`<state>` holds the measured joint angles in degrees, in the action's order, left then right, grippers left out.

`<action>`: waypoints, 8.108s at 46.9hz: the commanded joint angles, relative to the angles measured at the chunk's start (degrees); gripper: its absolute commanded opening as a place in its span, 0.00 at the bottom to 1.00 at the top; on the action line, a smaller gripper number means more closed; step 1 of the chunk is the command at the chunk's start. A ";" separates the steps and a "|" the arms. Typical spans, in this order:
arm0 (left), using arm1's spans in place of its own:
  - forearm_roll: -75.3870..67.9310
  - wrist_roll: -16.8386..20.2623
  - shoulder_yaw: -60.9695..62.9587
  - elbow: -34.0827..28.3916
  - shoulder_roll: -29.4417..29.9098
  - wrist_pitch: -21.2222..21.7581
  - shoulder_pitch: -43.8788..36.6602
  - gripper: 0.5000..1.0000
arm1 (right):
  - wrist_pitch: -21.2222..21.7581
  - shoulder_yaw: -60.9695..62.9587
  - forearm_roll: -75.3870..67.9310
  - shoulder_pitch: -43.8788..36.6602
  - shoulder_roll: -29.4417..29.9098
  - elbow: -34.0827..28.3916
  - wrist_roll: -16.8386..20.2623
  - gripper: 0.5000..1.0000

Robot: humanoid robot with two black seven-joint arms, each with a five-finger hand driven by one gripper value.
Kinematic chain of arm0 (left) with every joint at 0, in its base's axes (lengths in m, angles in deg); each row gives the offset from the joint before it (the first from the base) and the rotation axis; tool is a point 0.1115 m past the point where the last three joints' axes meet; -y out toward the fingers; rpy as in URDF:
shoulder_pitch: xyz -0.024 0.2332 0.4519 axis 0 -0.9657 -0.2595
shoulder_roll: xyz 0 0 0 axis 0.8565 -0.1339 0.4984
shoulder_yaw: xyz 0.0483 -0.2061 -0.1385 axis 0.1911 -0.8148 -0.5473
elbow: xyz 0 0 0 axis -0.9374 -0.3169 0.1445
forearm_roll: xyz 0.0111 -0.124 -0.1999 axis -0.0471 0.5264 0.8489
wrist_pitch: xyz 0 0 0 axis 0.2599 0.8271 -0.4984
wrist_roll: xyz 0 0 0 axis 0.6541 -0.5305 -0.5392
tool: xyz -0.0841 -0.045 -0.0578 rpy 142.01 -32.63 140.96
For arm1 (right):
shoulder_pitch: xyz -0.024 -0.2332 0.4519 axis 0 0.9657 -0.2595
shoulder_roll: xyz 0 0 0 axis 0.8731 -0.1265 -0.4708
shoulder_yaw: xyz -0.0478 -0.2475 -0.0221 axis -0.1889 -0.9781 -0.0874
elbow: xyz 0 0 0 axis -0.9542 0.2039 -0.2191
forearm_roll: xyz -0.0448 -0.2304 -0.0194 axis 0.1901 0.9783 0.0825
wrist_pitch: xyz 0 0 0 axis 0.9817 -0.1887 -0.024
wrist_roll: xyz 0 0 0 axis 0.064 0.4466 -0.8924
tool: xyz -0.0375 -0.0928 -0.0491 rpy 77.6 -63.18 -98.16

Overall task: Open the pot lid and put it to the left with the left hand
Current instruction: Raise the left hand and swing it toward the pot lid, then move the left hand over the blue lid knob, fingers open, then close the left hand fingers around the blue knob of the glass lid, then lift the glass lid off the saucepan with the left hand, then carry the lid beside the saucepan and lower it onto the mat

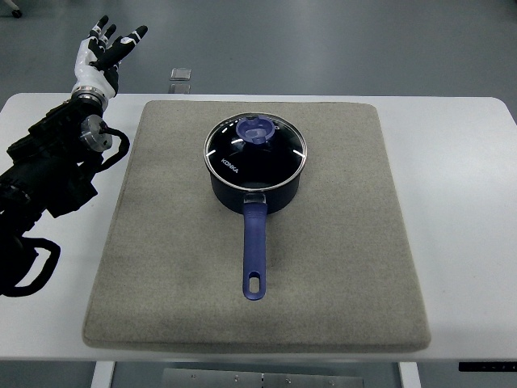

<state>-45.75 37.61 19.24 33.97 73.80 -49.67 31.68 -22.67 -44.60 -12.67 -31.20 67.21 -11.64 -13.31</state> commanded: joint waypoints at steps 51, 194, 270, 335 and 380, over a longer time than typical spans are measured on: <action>-18.70 0.00 22.67 3.75 5.80 -14.54 8.52 0.98 | 0.00 0.00 0.00 -0.08 0.00 0.00 0.00 0.83; -102.83 13.12 30.23 37.59 11.43 -23.34 25.22 0.92 | 0.00 0.00 0.00 0.00 0.00 -0.08 0.00 0.83; -102.92 13.12 30.94 37.41 11.69 -23.34 25.49 0.37 | 0.00 0.00 0.00 0.00 0.00 -0.08 0.00 0.83; -103.36 13.12 30.06 34.08 11.61 -23.08 27.33 0.00 | 0.00 0.00 0.00 0.00 0.00 0.00 0.00 0.83; -95.97 13.12 30.15 32.93 29.53 -23.16 27.69 0.00 | 0.00 0.00 0.00 0.00 0.00 0.00 0.09 0.83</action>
<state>-141.86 50.72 49.32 66.55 102.06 -72.66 59.80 -22.67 -44.60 -12.67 -31.22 67.21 -11.65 -13.31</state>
